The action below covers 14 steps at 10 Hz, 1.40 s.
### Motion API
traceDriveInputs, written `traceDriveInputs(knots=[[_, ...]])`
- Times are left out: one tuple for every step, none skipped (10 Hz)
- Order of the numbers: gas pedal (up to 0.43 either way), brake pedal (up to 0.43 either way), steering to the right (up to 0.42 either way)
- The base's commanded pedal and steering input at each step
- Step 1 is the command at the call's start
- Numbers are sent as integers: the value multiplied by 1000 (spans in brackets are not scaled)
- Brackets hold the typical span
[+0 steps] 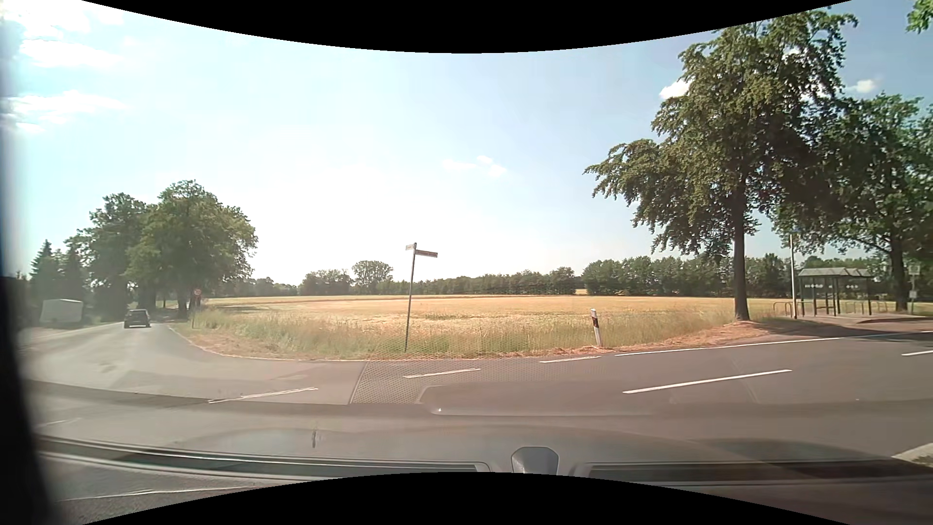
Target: Follow the waypoints while adhering to traffic rules and regulations
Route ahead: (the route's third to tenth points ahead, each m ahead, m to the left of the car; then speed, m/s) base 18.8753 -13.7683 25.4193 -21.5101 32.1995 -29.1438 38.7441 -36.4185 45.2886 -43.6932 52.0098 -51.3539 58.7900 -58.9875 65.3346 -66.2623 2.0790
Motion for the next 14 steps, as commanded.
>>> traceDriveInputs(knots=[[441, 6, 484], [441, 6, 489], [441, 6, 492], [449, 6, 493], [449, 6, 493], [449, 6, 493], [449, 6, 493], [449, 6, 495], [449, 6, 496], [449, 6, 497], [449, 6, 496], [449, 6, 494], [449, 6, 485], [449, 6, 473]])
